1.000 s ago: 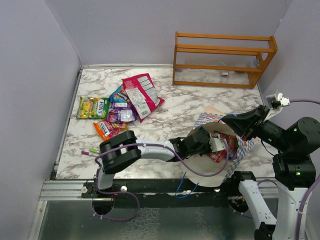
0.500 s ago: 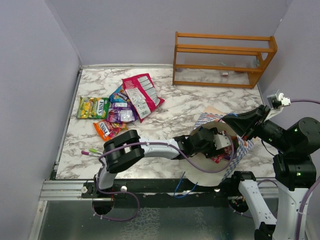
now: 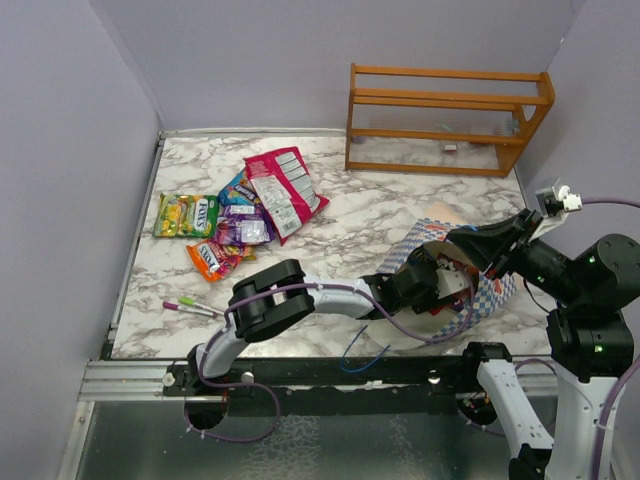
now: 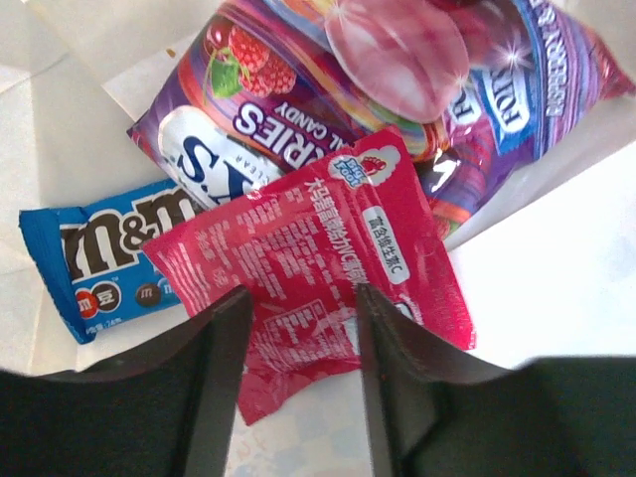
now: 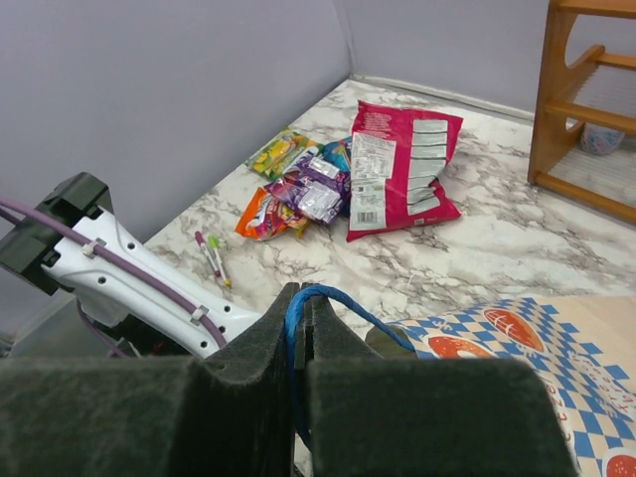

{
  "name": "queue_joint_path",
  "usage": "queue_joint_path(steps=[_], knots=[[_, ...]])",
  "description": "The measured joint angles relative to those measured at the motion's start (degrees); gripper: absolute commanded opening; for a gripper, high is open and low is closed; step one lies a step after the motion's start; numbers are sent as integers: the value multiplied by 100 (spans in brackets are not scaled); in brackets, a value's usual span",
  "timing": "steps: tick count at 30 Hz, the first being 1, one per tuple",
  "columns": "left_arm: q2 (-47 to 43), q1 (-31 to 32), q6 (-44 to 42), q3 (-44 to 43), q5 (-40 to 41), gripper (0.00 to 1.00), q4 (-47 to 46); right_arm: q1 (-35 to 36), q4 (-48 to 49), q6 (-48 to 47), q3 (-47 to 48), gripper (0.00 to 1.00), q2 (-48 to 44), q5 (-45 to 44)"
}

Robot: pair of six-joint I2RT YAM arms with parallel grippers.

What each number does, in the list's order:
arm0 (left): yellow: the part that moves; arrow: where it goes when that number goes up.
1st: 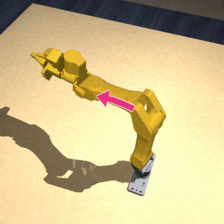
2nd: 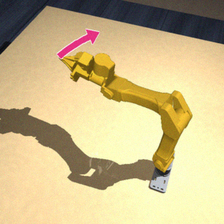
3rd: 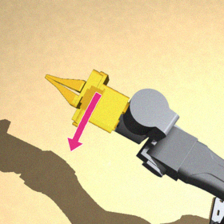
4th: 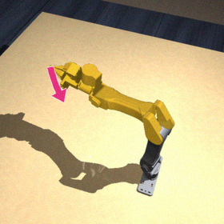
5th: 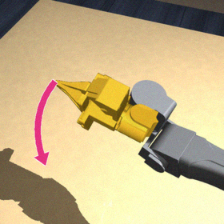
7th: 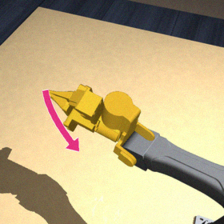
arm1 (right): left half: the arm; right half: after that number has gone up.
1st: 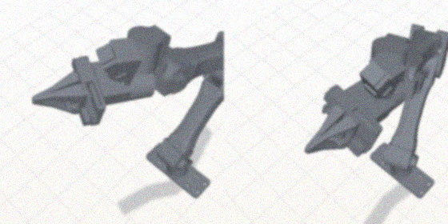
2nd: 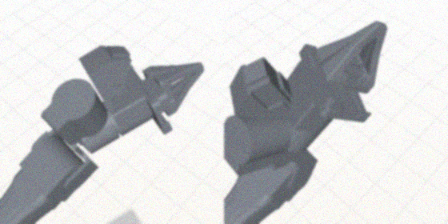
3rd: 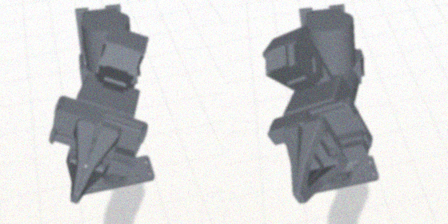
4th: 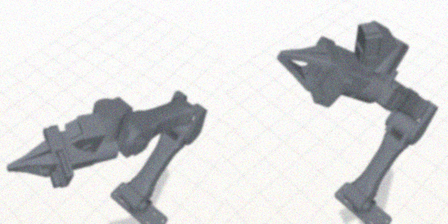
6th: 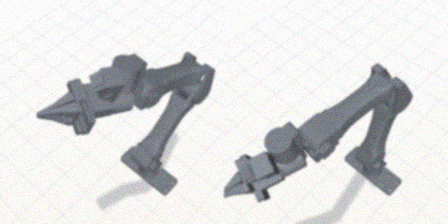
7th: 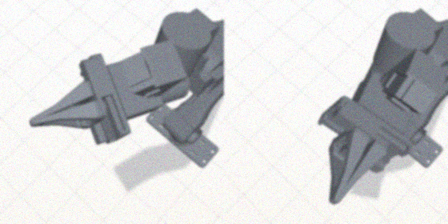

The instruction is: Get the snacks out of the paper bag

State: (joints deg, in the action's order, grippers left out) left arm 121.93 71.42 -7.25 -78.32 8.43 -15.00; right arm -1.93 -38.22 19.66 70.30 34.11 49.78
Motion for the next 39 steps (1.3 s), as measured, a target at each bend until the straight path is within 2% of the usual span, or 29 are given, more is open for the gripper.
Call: queue_joint_path(steps=[5,9,19,20,22,24,26,27,29,31,33,39], knots=[[68,-127,-52,-31,11,13,7,0,-79,-26,-11,2,-17,-295],[55,-238,-96,-7,26,0,-9,0,-76,-46,-166,2,-157,-745],[-356,-299,-234,348,17,0,-26,0,-55,-48,-557,2,-243,-1611],[-409,-299,-238,356,15,4,-20,0,-57,-48,-579,2,-243,-1655],[-485,-299,-251,356,0,25,-15,0,-57,-50,-592,2,-243,-1681],[-533,-299,-256,356,-44,40,0,0,-50,-55,-595,2,-254,-1665],[-544,-299,-258,343,-101,60,17,0,-11,-70,-605,2,-273,-1580],[-544,-299,-264,337,-144,68,35,0,42,-90,-619,2,-286,-1486],[-540,-302,-260,326,-199,77,39,0,122,-103,-645,2,-317,-1305],[-496,-304,-249,282,-251,97,22,0,192,-111,-664,2,-354,-1128],[-385,-306,-271,199,-260,99,-2,0,251,-131,-664,2,-380,-979],[162,-345,-439,-125,-254,98,-42,0,302,-190,-660,2,-396,-664]])
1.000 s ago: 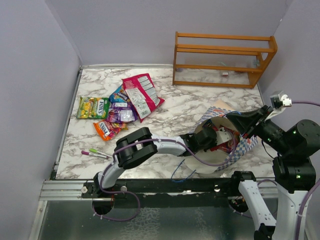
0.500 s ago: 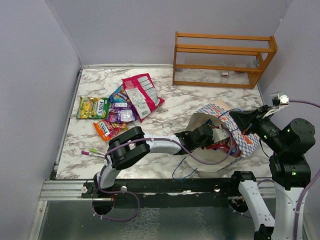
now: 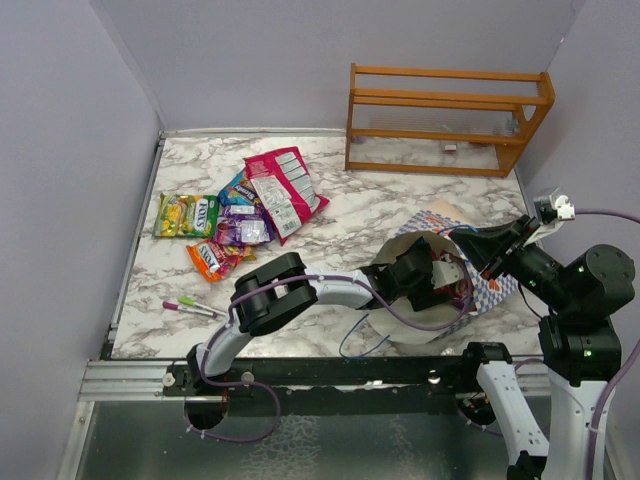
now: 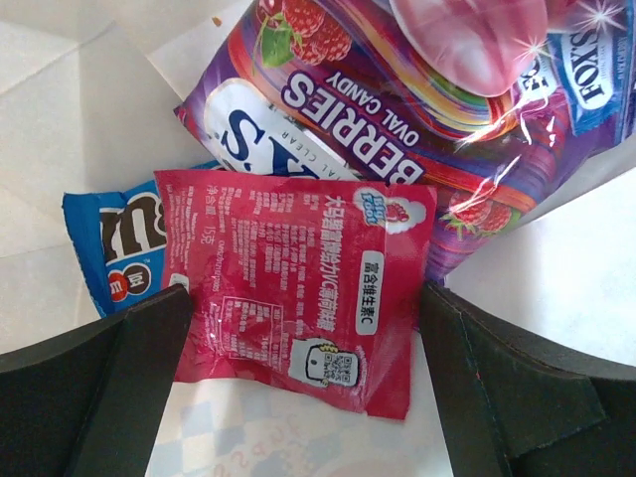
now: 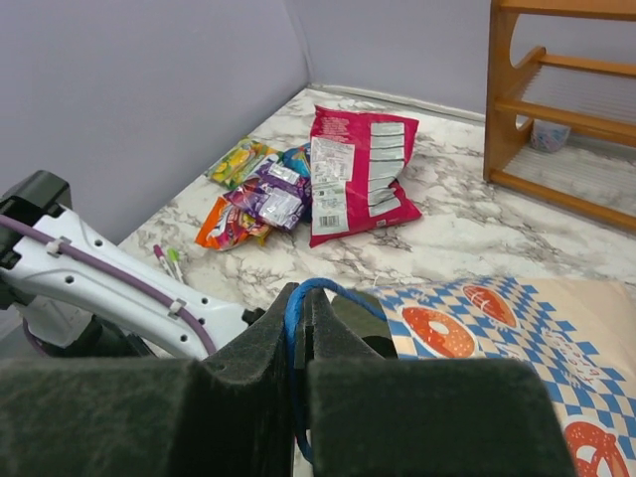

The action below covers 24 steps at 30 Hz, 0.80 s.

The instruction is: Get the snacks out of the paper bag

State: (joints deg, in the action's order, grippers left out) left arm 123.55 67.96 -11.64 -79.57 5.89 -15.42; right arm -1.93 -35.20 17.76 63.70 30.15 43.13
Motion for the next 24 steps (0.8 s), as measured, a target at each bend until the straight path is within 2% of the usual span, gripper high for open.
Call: queue_joint_path(steps=[2,3,6,10,13,16,21,24], knots=[[133,-24,-42,-90,0,91,-63,0,-4,-7,24,2,2,52],[168,-42,-52,-114,-7,85,-83,0,-4,-9,44,2,7,68],[188,-87,-103,-122,-7,58,-111,0,-7,-13,96,2,9,107],[188,-127,-164,-122,-13,42,-70,0,-15,-33,98,2,11,111],[160,-127,-160,-96,-13,25,-52,0,-15,-50,98,2,11,111],[28,-127,-144,-31,-4,21,70,0,-20,-59,98,2,11,109],[-424,-149,-72,94,0,5,262,0,-31,-94,96,2,11,81],[-778,-153,-17,227,-13,4,321,0,-33,-96,96,2,11,35]])
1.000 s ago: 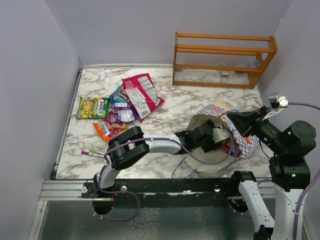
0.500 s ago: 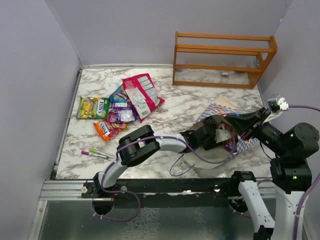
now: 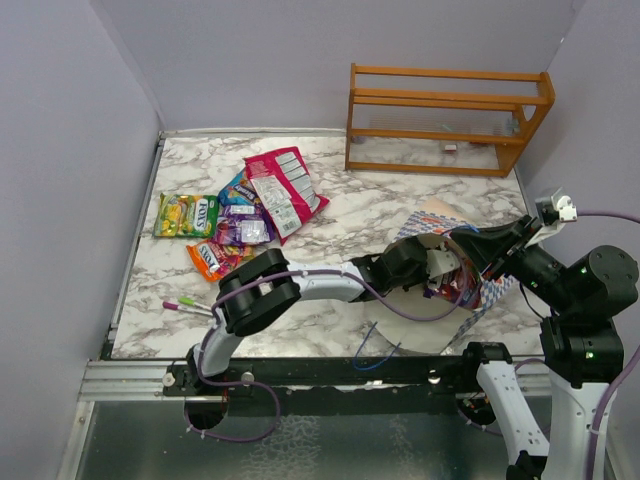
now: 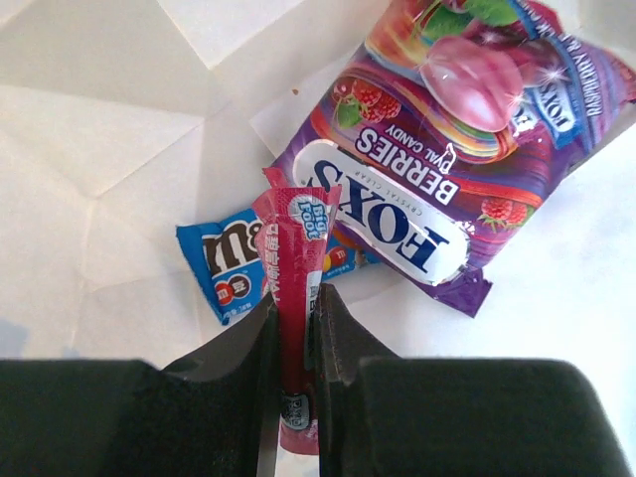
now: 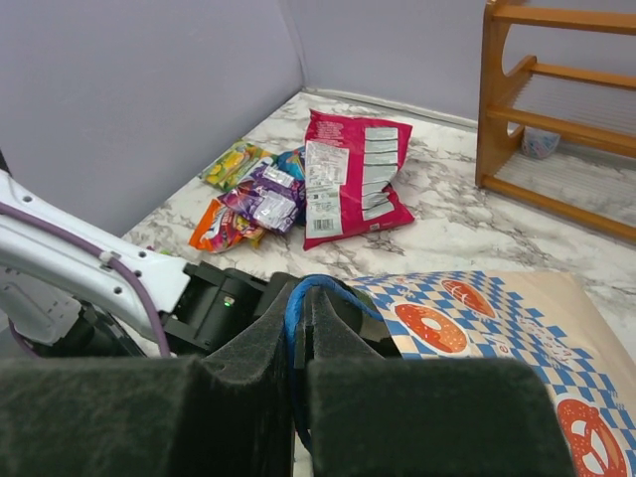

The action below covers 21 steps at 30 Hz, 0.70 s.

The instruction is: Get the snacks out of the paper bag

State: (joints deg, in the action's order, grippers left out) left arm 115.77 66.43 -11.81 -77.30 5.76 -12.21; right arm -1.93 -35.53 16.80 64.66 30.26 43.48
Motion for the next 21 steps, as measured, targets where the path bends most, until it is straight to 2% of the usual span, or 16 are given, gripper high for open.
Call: queue_joint_path(steps=[5,11,17,19,21], knots=[[-542,20,205,197,-173,5,208,0,-37,2,7,2,0,-184],[-1589,291,345,922,-892,5,503,0,-92,39,22,2,0,-527],[-3283,1023,461,2096,-1397,4,719,0,-90,149,20,2,0,-802],[-3974,1187,577,2522,-1499,0,796,0,-87,164,9,2,-4,-881],[-4728,1215,699,2852,-1510,0,957,0,-85,181,-17,2,-15,-935]])
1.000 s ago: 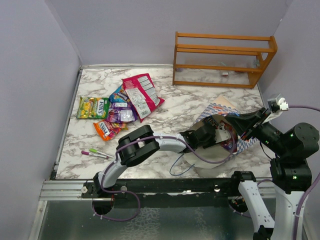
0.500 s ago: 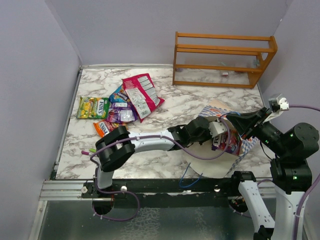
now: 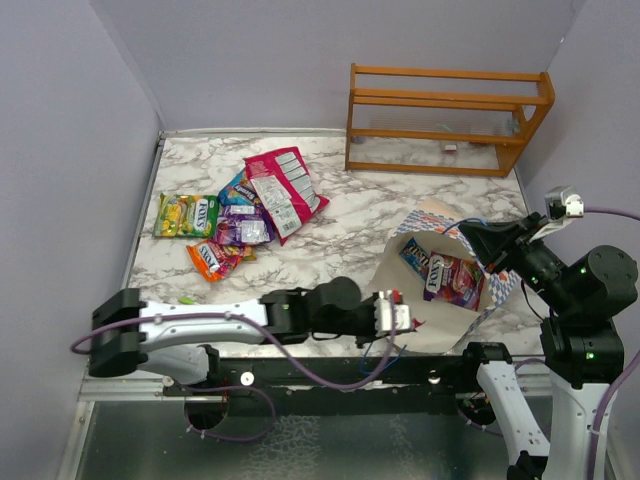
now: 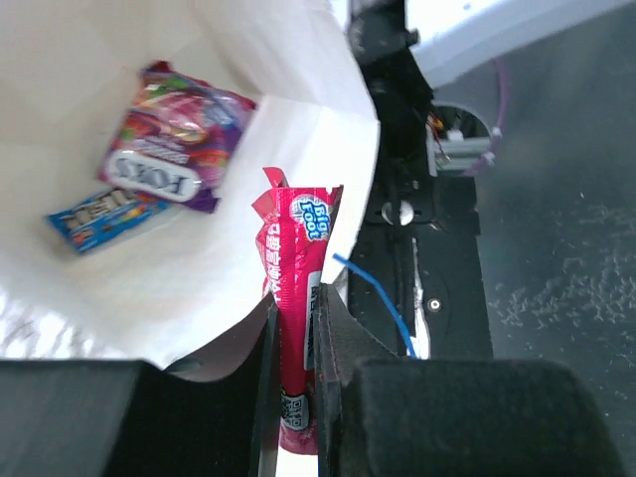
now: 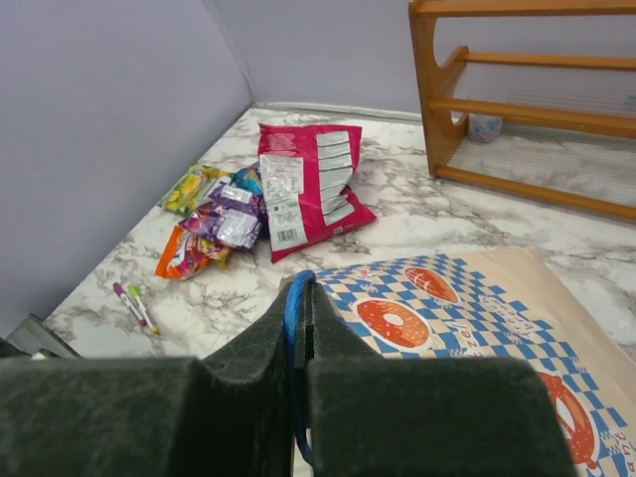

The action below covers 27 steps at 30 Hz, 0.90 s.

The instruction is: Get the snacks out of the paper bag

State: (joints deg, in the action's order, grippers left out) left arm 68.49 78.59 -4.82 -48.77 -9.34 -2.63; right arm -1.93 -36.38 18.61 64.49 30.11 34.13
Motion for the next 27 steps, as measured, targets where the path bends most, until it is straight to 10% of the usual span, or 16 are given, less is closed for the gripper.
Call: queue_joint_path(steps=[14,27], knots=[[-2914,-131,164,337,5337,0,1550,0,44,42,-310,2,-96,-70],[-2063,-2533,444,1307,5313,0,1270,0,9,57,-269,2,-98,-72]])
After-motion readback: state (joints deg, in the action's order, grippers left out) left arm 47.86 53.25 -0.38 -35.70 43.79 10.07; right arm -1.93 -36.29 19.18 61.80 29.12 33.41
